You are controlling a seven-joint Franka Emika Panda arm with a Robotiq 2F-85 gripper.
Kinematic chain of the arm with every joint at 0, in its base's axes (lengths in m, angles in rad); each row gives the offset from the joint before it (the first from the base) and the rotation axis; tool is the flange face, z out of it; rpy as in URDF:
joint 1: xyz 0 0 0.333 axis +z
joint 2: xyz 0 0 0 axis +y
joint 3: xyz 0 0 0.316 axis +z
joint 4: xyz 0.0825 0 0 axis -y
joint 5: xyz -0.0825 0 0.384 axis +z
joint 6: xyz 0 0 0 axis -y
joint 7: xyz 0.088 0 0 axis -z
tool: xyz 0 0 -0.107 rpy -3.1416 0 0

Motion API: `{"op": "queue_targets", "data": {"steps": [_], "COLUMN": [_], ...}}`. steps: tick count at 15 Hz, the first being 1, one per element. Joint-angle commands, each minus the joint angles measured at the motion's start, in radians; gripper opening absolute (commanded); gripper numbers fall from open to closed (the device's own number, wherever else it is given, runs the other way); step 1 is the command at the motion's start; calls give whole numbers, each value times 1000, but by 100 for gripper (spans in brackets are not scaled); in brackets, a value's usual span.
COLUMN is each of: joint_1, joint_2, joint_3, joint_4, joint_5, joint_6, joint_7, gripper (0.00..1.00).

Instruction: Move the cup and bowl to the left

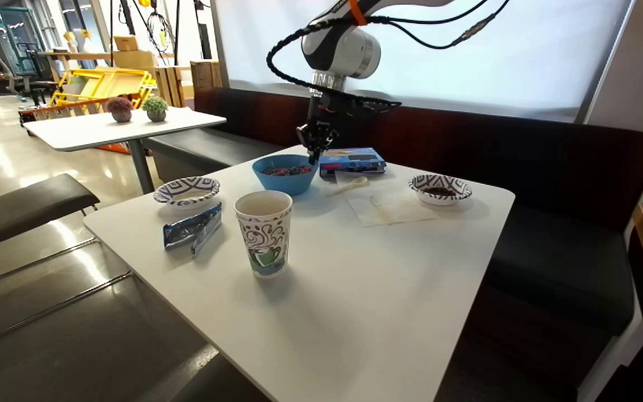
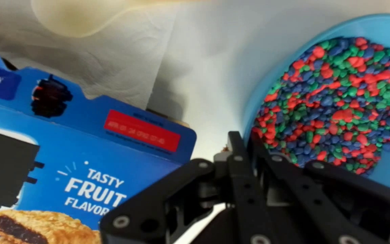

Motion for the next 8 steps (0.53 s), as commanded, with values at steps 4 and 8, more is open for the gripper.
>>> {"op": "queue_targets", "data": {"steps": [4, 8], "joint_1": [-17, -6], "joint_2": [-167, -250], "joint_3": [1, 3], "joint_4": [-343, -497], "joint_5": [-5, -22], "joint_6": [13, 26], "joint_7": [-271, -402], "gripper": [2, 2]}}
